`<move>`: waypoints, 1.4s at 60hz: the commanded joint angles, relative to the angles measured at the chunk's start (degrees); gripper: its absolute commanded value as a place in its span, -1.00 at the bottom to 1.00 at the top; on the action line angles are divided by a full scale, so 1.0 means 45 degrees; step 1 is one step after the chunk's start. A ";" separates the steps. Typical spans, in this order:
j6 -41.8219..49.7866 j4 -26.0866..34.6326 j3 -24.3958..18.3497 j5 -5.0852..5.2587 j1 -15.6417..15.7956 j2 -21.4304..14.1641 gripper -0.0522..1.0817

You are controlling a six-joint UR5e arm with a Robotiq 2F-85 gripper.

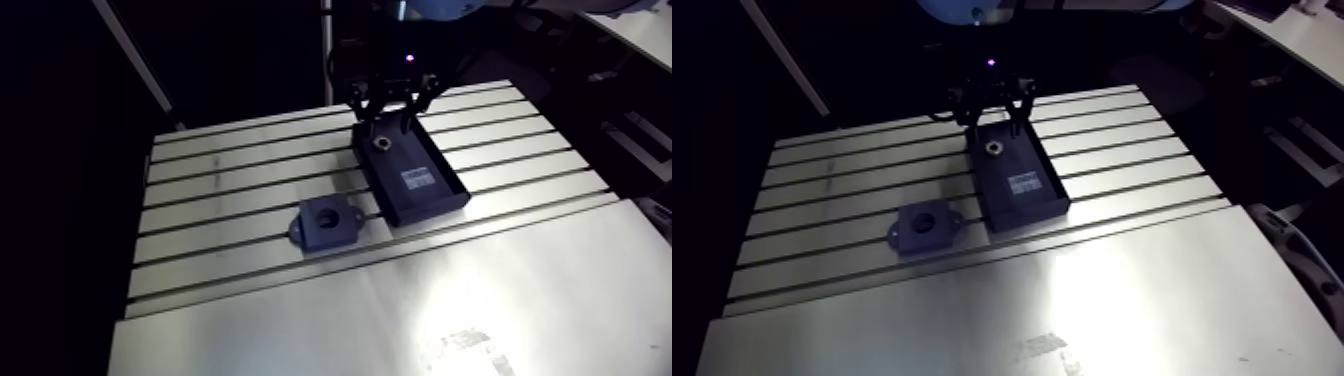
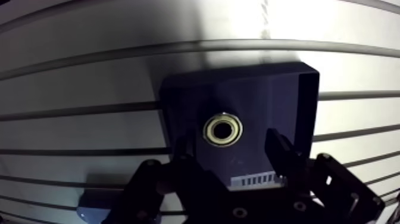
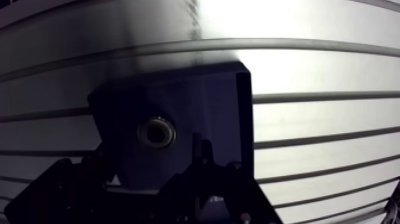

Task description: Pick up the bearing and press it into the housing until flush.

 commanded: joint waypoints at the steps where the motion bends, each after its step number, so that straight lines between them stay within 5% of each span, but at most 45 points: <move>1: 0.0016 -0.0026 -0.0003 0.0001 0.0031 0.0093 -0.25; 84: 0.0117 -0.0417 0.0114 -0.0057 0.0112 0.0350 -0.13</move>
